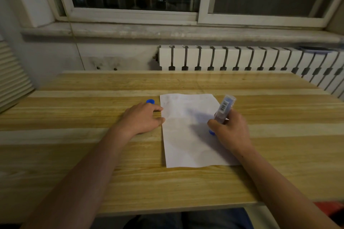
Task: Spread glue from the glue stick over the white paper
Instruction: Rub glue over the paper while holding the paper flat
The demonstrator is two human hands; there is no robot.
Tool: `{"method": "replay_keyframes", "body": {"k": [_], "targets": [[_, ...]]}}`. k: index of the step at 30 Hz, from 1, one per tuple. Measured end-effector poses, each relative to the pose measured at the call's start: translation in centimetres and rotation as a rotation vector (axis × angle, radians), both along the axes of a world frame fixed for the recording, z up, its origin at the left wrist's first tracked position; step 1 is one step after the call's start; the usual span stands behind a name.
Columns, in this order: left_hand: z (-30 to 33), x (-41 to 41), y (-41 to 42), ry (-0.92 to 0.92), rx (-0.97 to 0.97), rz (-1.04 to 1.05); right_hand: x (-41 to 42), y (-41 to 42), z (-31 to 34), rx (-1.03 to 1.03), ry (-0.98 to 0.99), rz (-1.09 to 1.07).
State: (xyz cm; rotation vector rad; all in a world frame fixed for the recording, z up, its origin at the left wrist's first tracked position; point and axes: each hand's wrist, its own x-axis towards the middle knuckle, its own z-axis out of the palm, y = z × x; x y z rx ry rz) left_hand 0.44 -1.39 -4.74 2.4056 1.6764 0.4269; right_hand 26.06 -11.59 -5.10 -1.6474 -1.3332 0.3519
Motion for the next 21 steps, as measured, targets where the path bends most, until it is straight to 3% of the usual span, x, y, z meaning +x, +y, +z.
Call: {"method": "replay_keyframes", "body": {"k": [21], "targets": [[0.6, 0.1, -0.7, 0.007, -0.040, 0.004, 2.2, -0.9, 0.4, -0.026, 0.010, -0.123]]}}
